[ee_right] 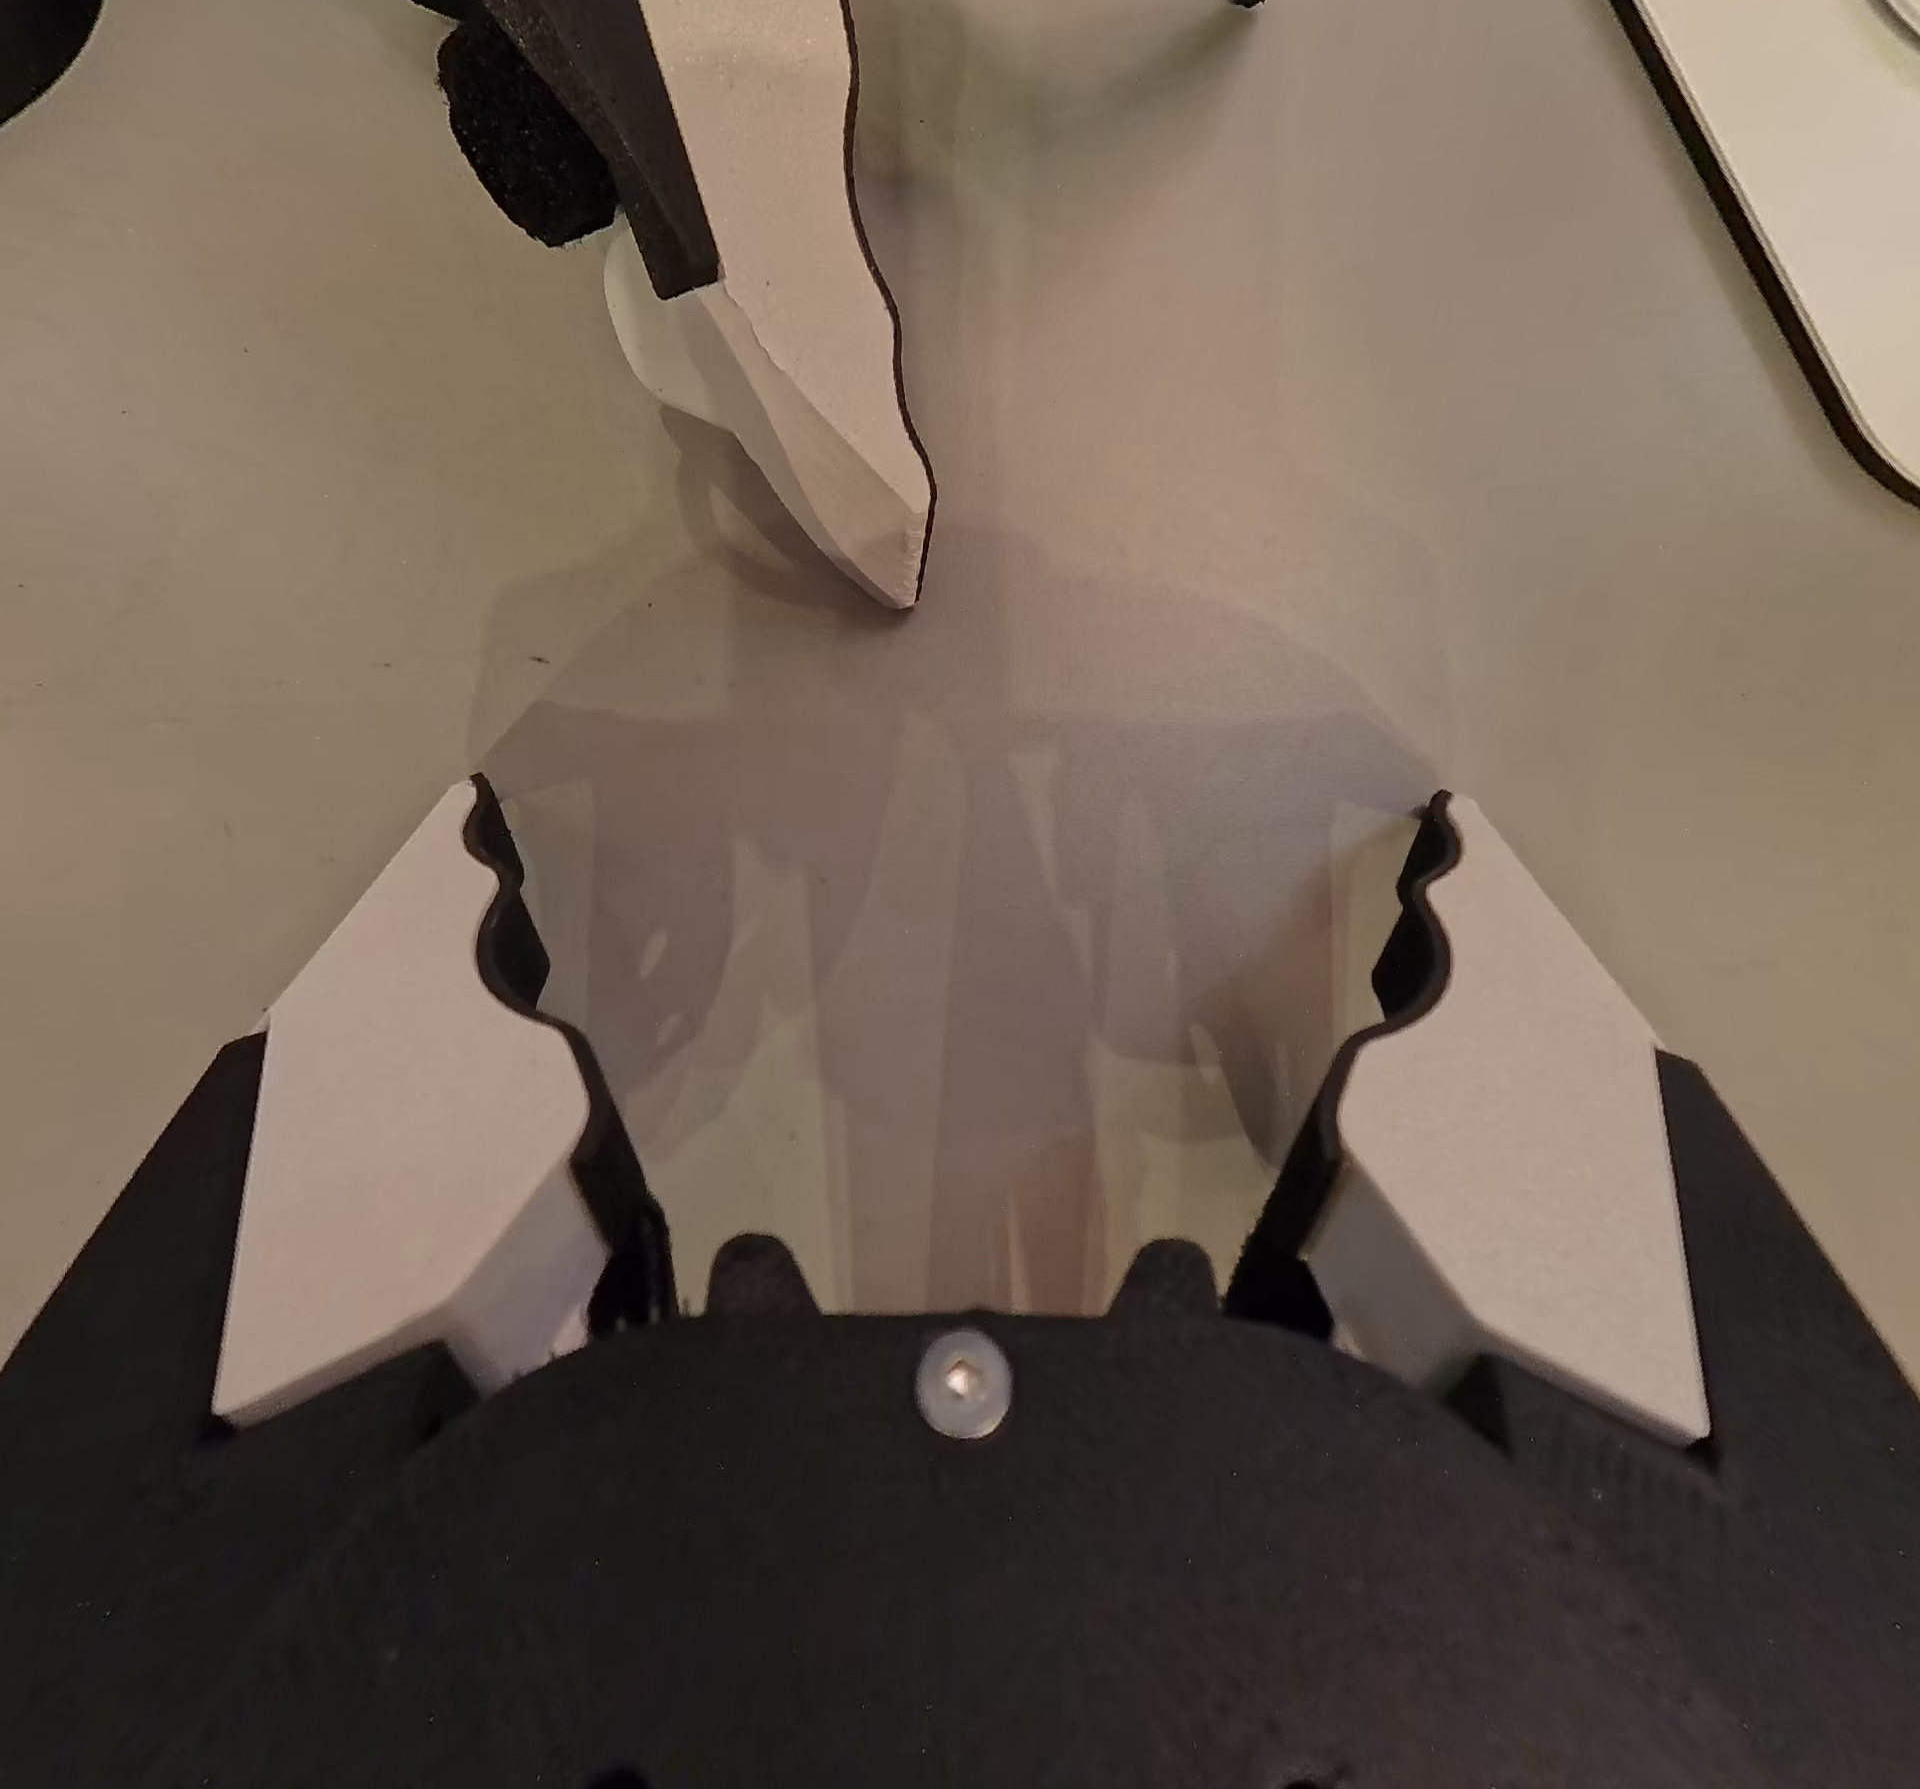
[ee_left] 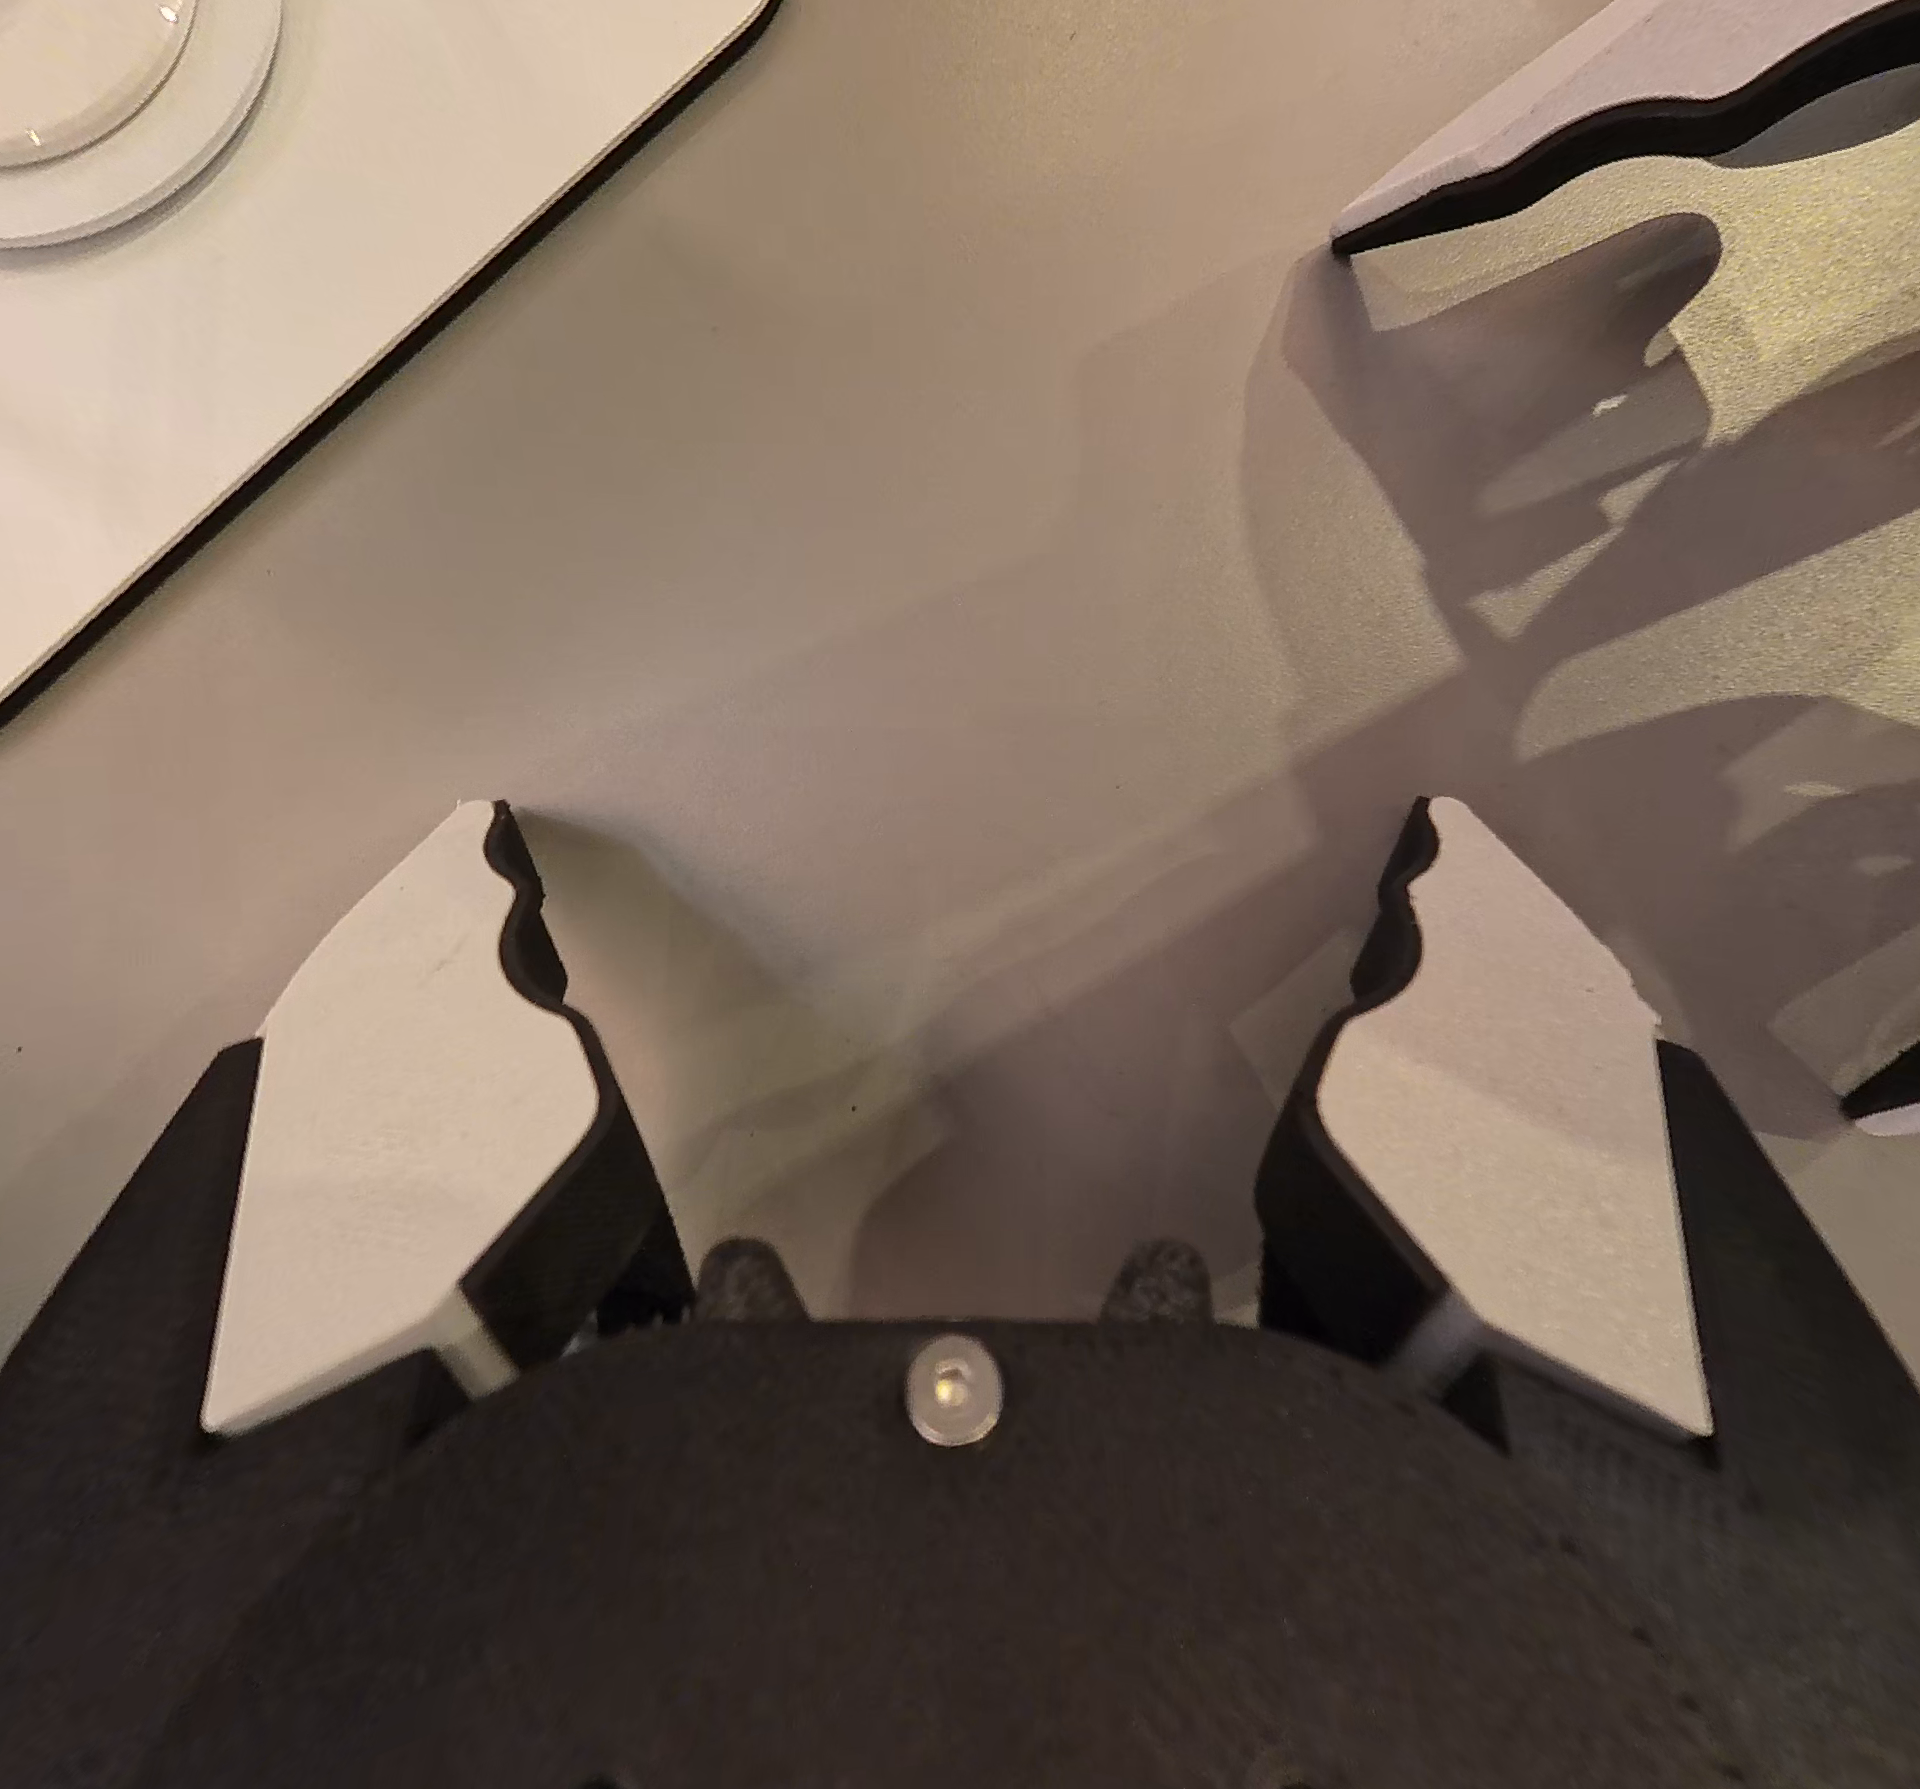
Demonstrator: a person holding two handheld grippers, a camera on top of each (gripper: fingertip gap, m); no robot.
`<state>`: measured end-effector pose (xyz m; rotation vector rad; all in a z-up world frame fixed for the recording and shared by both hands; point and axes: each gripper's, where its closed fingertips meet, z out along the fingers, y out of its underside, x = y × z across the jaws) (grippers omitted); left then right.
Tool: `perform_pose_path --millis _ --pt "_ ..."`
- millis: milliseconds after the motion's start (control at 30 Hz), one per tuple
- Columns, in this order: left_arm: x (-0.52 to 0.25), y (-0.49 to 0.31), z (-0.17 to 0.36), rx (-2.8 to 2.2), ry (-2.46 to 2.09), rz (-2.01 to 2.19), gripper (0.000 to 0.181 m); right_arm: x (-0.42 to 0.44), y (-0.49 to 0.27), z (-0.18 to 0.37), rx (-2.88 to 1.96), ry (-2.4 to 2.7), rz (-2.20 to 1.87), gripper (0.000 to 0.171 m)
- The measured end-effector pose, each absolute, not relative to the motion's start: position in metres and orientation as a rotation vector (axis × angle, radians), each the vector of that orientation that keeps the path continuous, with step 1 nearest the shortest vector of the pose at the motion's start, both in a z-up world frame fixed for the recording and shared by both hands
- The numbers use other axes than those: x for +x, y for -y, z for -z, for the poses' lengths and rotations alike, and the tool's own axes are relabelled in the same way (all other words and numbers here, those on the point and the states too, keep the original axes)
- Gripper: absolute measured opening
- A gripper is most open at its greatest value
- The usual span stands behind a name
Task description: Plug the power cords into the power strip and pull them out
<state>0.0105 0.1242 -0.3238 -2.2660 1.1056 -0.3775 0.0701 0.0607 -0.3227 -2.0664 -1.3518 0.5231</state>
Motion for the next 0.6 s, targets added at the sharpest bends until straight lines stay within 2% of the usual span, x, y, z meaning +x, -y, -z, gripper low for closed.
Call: perform_pose_path --millis 600 --pt "0.011 -0.124 0.347 -2.266 -1.106 0.377 0.145 0.071 -0.061 0.346 -2.066 1.352 -0.523 0.159"
